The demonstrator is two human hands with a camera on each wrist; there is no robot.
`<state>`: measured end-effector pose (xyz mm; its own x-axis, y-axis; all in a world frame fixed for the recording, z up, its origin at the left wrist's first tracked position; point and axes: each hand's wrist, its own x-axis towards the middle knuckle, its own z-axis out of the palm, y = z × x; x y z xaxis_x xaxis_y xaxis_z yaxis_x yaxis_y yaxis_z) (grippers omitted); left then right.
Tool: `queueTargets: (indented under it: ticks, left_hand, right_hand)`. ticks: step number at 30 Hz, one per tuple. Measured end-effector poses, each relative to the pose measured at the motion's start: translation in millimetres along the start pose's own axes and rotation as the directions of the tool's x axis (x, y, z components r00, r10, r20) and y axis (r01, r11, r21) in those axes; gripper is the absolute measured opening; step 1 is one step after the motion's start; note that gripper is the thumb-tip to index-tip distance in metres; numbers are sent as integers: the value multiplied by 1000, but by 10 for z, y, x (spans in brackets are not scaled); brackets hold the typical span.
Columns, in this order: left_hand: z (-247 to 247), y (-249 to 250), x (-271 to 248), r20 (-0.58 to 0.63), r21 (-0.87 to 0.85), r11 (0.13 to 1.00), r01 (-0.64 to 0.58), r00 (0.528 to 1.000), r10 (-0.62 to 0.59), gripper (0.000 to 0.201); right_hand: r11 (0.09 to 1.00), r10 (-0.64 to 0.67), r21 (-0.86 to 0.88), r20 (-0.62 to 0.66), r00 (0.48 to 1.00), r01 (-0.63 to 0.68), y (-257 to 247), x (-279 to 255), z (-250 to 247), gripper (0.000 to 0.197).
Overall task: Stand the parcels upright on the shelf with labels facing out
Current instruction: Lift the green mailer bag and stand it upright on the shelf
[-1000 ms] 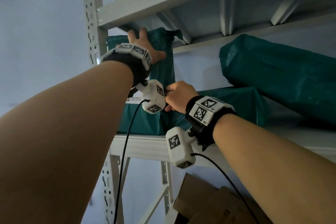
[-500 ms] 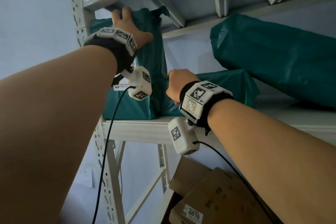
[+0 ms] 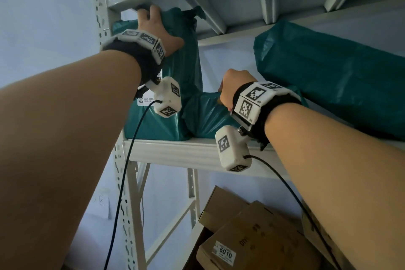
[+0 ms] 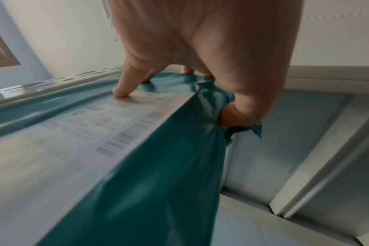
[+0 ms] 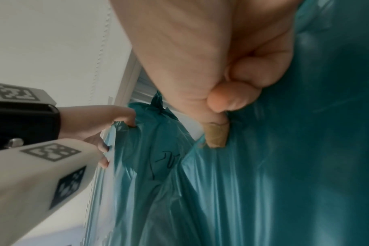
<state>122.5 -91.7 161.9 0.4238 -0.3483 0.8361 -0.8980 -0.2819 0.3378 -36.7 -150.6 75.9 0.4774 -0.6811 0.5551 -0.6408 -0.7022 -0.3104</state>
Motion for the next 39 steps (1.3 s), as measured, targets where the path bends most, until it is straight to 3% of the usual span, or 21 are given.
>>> queueTargets:
  ticks: [3, 10, 14, 20, 26, 28, 31, 36, 39]
  left_hand:
    - [0, 3, -10, 2, 13, 1000, 3, 1000, -3, 73]
    - [-62, 4, -54, 2, 20, 1000, -15, 1000, 15, 70]
    - [-52, -34, -138, 63, 45, 999, -28, 998, 25, 87]
    - [133, -74, -333, 173, 105, 974, 203, 960, -218, 124]
    - [473, -353, -521, 331, 200, 905, 375, 844, -422, 137]
    - [557, -448, -571, 348, 76, 892, 445, 827, -442, 139]
    - [607, -589, -671, 306, -75, 847, 527, 820, -483, 128]
    - [534, -673, -780, 362, -75, 824, 561, 786, -502, 130]
    - [444, -607, -848, 287, 7, 859, 512, 822, -492, 127]
  right_hand:
    - [996, -19, -85, -32, 999, 16, 9, -25, -43, 7]
    - [984, -48, -176, -50, 998, 38, 3, -115, -103, 7]
    - [986, -51, -163, -43, 998, 44, -14, -161, -130, 13]
    - [988, -21, -153, -32, 999, 16, -19, -161, -139, 24]
    - [992, -10, -127, -28, 1000, 7, 6, -129, -130, 24]
    - [991, -15, -131, -41, 999, 10, 15, -122, -124, 22]
    - [991, -24, -131, -50, 998, 17, 22, -113, -121, 22]
    - [993, -26, -120, -53, 998, 20, 27, -97, -124, 20]
    - [993, -27, -119, -73, 997, 18, 24, -110, -121, 18]
